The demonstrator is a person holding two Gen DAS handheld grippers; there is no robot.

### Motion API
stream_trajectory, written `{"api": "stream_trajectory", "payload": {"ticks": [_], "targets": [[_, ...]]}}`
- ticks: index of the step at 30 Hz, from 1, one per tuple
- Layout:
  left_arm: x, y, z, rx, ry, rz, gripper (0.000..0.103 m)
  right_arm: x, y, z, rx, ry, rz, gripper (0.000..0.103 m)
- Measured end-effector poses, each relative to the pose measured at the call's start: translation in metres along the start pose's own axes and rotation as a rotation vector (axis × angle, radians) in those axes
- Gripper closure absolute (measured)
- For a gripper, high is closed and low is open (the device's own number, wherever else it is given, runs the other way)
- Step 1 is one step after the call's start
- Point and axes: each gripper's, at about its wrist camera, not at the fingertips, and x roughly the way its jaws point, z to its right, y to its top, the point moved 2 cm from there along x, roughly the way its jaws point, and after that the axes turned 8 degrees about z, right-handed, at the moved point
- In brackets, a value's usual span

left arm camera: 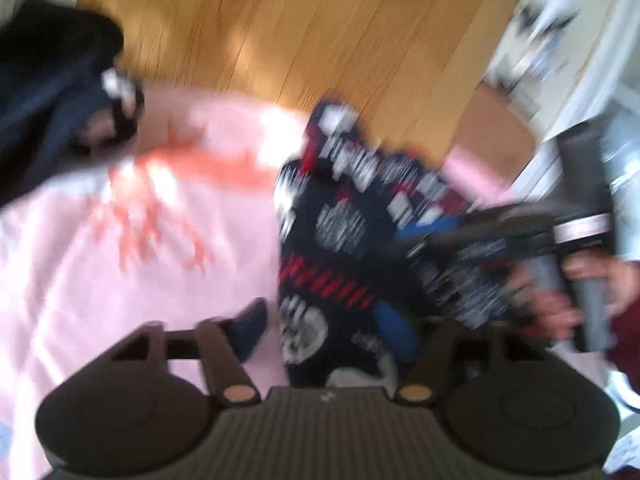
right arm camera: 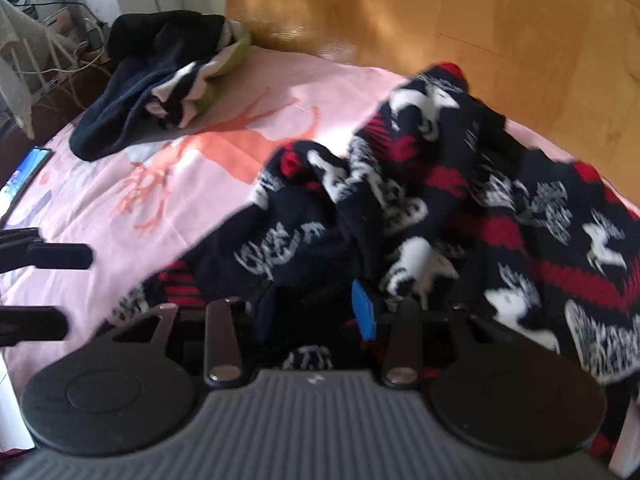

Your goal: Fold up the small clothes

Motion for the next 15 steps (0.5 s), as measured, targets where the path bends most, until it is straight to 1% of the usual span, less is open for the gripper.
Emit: {"api": "stream_trajectory", "payload": {"ticks": [1, 2, 3, 4, 6, 7, 8, 9, 10, 11, 12, 13, 14, 15], "targets": [[0.004, -0.001, 0.005, 0.021, 0.006, 0.002, 0.059, -0.004, -0.004, 0.002, 0.016, 0.002, 0.018, 0.059], [0.007, 0.000, 0.009, 0.018, 0.001, -0.018, 0.063, -0.006, -0.007, 0.004, 0.030, 0.006, 0.035, 0.058], [0.009, 0.001, 0.014, 0.036, 0.027, -0.014, 0.085, -0.008, -0.009, 0.006, 0.046, 0.012, 0.054, 0.058], [0.012, 0.001, 0.017, 0.054, 0.042, -0.022, 0.095, -0.012, -0.013, 0.010, 0.066, 0.022, 0.078, 0.058], [0.013, 0.008, 0.016, 0.051, 0.053, -0.023, 0.095, -0.013, -0.017, 0.013, 0.098, 0.032, 0.117, 0.058], [0.009, 0.016, 0.011, 0.040, 0.062, -0.007, 0.095, -0.011, -0.020, 0.013, 0.113, 0.033, 0.139, 0.058], [0.005, 0.027, 0.006, 0.029, 0.083, 0.027, 0.095, -0.012, -0.022, 0.012, 0.130, 0.031, 0.167, 0.057], [-0.009, 0.040, -0.003, 0.018, 0.125, 0.092, 0.096, -0.013, -0.025, 0.011, 0.151, 0.028, 0.197, 0.057], [-0.022, 0.052, -0.010, 0.019, 0.200, 0.171, 0.096, -0.018, -0.026, 0.009, 0.172, 0.032, 0.229, 0.057], [-0.040, 0.065, -0.018, 0.029, 0.290, 0.254, 0.096, -0.022, -0.027, 0.006, 0.189, 0.043, 0.258, 0.056], [-0.060, 0.078, -0.027, 0.046, 0.406, 0.351, 0.096, -0.027, -0.026, 0.002, 0.195, 0.063, 0.287, 0.056], [-0.075, 0.086, -0.033, 0.067, 0.526, 0.427, 0.096, -0.031, -0.025, -0.001, 0.191, 0.079, 0.311, 0.055], [-0.090, 0.094, -0.040, 0.091, 0.686, 0.499, 0.095, -0.036, -0.023, -0.005, 0.183, 0.094, 0.337, 0.053], [-0.098, 0.098, -0.047, 0.085, 0.753, 0.522, 0.092, -0.039, -0.022, -0.008, 0.175, 0.103, 0.354, 0.050]]}}
